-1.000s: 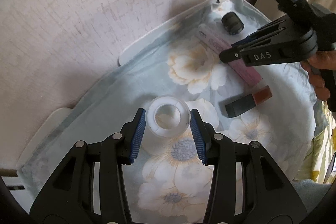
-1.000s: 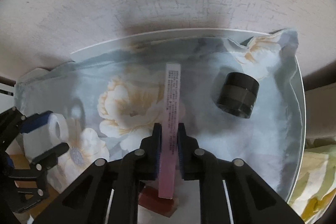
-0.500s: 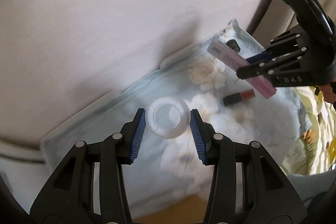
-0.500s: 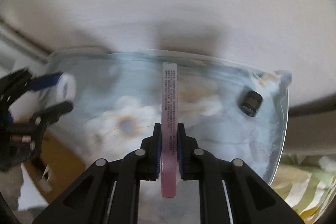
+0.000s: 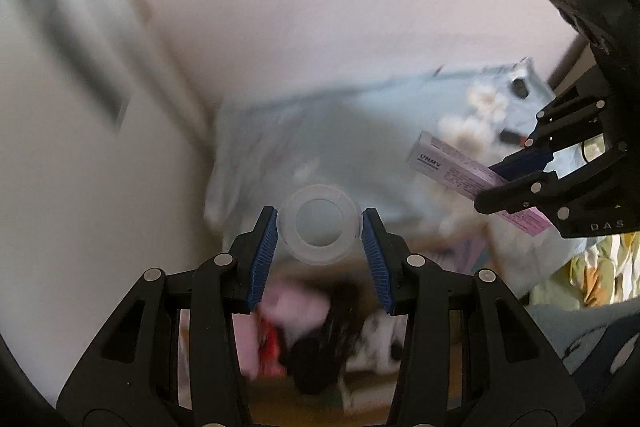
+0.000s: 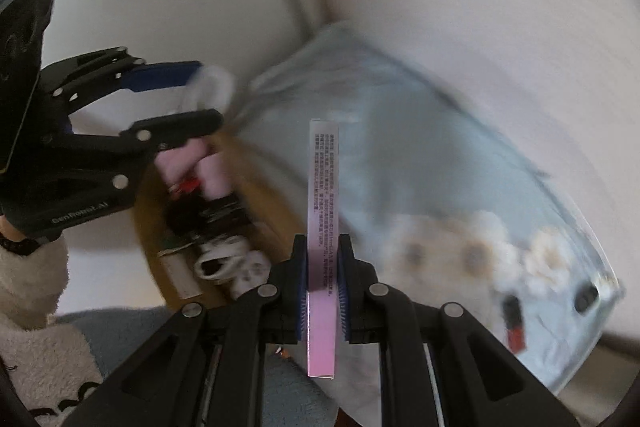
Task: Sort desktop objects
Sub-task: 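Carry the tape roll and lip gloss box over the box and release both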
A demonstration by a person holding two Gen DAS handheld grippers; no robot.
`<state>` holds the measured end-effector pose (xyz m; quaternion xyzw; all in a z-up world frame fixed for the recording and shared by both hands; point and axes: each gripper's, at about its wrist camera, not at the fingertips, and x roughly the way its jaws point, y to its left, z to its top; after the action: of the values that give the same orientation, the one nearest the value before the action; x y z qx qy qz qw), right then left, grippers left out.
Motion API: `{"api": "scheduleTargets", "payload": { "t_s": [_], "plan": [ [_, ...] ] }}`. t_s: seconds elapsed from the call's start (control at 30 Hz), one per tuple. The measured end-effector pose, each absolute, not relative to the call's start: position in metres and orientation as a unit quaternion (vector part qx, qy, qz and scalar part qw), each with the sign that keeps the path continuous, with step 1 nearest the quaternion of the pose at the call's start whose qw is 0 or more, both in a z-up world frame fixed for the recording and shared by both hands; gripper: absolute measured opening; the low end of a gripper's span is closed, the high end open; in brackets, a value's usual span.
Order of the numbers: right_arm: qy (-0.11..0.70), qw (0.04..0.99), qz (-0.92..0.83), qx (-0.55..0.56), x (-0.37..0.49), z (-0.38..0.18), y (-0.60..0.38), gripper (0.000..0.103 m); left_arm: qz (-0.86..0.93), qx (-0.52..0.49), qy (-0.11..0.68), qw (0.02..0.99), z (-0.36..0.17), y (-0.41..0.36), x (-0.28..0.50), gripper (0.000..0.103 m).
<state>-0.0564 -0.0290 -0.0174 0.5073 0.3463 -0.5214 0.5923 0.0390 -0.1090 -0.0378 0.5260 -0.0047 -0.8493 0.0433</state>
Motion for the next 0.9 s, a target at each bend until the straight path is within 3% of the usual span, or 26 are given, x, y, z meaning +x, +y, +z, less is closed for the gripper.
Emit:
{"api": "scheduleTargets", "payload": {
  "t_s": [0.33,0.6,0.63,0.67,0.7,0.73,0.77,0.9],
  "plan": [
    [0.411,0.610,-0.434,0.521,0.026,-0.071,-0.051,0.012,-0.813,0.574,0.028,0.095,-0.102,-0.132,0.105,0.040],
    [0.426,0.601,-0.441,0.512,0.032,-0.067,-0.052,0.014,-0.807,0.583,0.018,0.094,-0.109,-0.133,0.118,0.041],
    [0.422,0.605,-0.435,0.517,0.032,-0.067,-0.051,0.022,-0.806,0.584,0.010,0.092,-0.107,-0.130,0.118,0.055],
    [0.414,0.609,-0.432,0.520,0.030,-0.066,-0.050,0.039,-0.807,0.584,-0.001,0.092,-0.105,-0.127,0.119,0.088],
    [0.409,0.612,-0.431,0.523,0.029,-0.065,-0.048,0.052,-0.810,0.579,-0.010,0.095,-0.101,-0.125,0.123,0.103],
    [0.402,0.614,-0.428,0.527,0.028,-0.065,-0.046,0.082,-0.816,0.568,-0.019,0.101,-0.097,-0.122,0.125,0.103],
    [0.395,0.618,-0.419,0.535,0.026,-0.065,-0.043,0.099,-0.821,0.562,-0.024,0.099,-0.092,-0.119,0.126,0.103],
    [0.389,0.612,-0.420,0.546,0.020,-0.064,-0.034,0.101,-0.822,0.560,-0.036,0.099,-0.081,-0.115,0.121,0.103]
  ]
}}
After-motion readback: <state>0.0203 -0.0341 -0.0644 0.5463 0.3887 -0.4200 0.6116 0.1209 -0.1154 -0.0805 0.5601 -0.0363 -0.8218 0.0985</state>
